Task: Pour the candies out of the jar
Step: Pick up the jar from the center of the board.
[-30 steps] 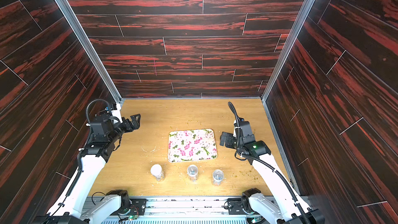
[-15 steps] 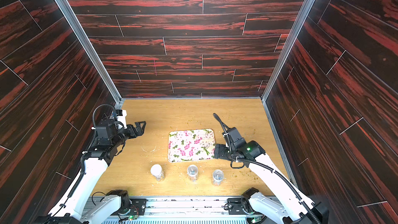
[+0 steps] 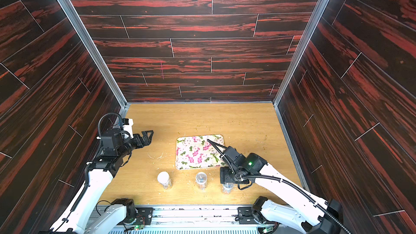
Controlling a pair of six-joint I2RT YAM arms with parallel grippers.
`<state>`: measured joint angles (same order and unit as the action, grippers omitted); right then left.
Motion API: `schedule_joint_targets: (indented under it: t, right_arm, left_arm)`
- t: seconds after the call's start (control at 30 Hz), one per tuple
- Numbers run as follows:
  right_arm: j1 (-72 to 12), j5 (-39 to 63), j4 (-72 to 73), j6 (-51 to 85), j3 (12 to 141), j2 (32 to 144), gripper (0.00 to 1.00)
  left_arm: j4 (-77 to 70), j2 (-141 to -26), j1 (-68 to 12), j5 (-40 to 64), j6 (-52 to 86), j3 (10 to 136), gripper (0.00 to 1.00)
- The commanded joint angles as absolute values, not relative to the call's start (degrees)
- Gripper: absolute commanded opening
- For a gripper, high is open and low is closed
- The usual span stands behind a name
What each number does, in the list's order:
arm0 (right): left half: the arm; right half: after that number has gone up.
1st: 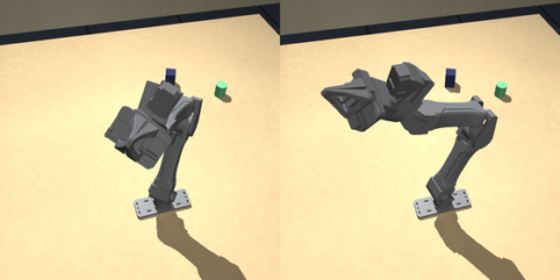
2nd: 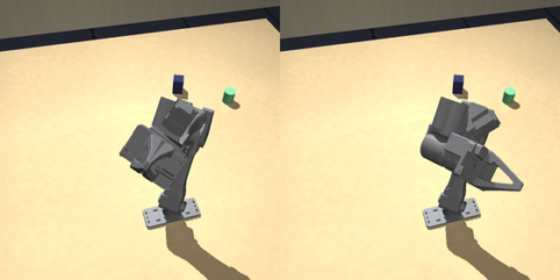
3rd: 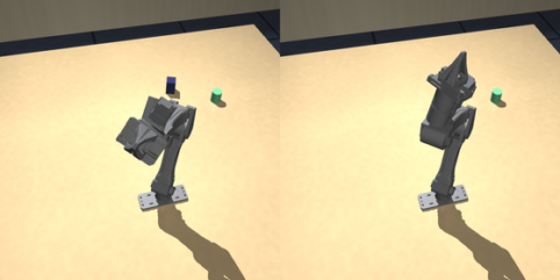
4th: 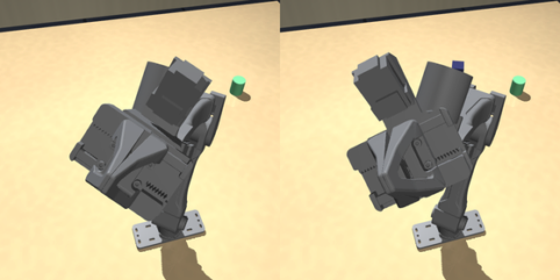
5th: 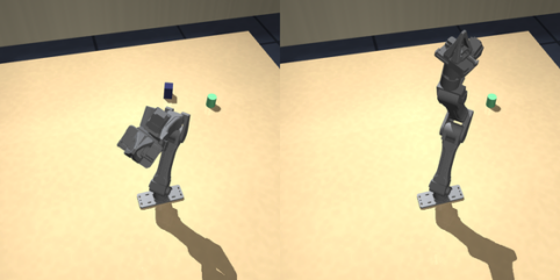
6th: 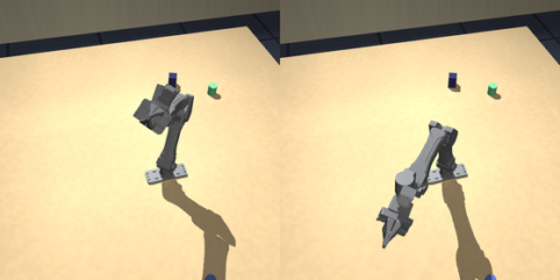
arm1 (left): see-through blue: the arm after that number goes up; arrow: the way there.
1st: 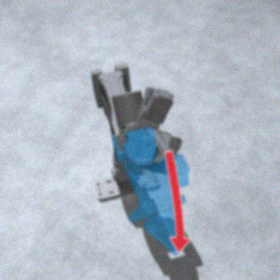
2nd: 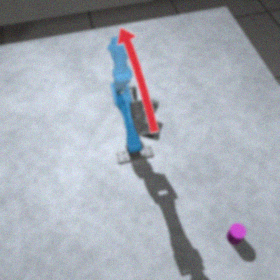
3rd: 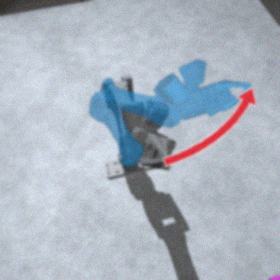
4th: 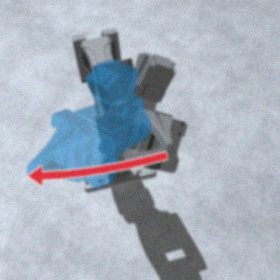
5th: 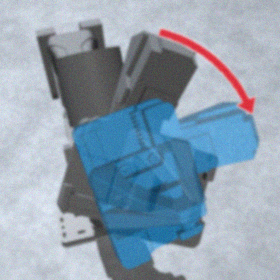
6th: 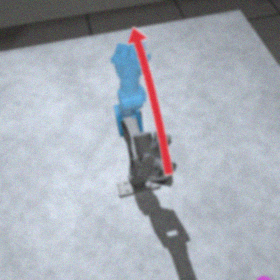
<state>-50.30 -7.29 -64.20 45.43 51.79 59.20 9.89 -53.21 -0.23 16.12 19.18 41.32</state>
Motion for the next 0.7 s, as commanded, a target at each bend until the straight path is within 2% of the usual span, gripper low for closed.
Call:
schedule_joint_targets:
  t: [0.0, 0.3, 0.67]
  right_arm:
    - [-51.69, -8.28, -66.04, 48.42, 51.07, 59.90, 0.80]
    - [-54.29, -8.25, -65.08, 48.77, 50.35, 62.71, 0.77]
    - [-54.89, -8.57, -65.91, 49.20, 49.75, 62.94, 0.59]
  left_arm:
    - [10.13, -53.09, -0.61, 16.94, 20.30, 40.80, 1.00]
    - [9.83, -53.35, -0.93, 17.13, 20.51, 40.56, 1.00]
    - [9.71, -53.44, -1.15, 17.02, 20.56, 40.49, 1.00]
